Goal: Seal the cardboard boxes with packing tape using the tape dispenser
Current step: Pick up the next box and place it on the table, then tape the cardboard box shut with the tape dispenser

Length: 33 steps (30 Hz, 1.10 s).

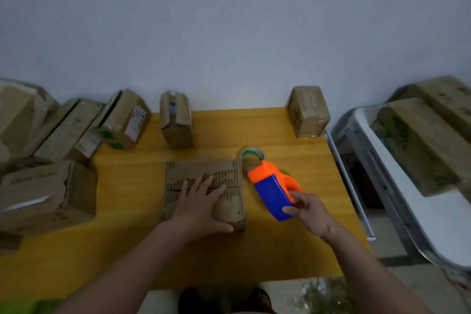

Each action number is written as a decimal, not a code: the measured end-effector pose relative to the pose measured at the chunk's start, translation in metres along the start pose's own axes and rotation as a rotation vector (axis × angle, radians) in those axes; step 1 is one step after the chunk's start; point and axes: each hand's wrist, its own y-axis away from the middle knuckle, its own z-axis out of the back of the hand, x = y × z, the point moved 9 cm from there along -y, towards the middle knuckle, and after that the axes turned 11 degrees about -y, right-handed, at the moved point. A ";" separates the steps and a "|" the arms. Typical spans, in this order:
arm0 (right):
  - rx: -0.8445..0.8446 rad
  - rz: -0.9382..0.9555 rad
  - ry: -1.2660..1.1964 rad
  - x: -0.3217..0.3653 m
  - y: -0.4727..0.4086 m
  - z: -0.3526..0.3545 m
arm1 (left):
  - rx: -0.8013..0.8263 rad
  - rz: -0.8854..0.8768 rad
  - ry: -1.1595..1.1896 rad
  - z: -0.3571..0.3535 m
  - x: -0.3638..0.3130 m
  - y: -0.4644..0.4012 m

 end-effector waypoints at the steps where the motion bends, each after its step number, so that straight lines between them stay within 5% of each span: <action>1: 0.059 0.022 -0.025 0.016 0.005 -0.003 | -0.048 0.028 0.123 0.015 0.002 -0.001; 5: 0.269 0.054 -0.018 0.068 0.019 -0.009 | -0.176 0.122 0.697 0.078 0.009 -0.007; 9: 0.398 0.034 -0.001 0.099 0.027 -0.013 | -0.095 0.019 0.890 0.102 -0.006 -0.012; 18: 0.334 -0.027 0.038 0.119 0.026 -0.017 | -0.083 0.102 1.378 0.087 0.008 -0.004; 23: 0.327 -0.039 0.069 0.138 0.019 -0.042 | -0.091 0.148 1.390 0.073 0.024 0.007; 30: 0.415 0.041 0.188 0.161 0.006 -0.092 | -0.398 0.335 1.418 0.074 0.080 0.023; 33: 0.417 0.046 0.198 0.167 0.001 -0.099 | -0.358 0.394 1.476 0.055 0.090 0.030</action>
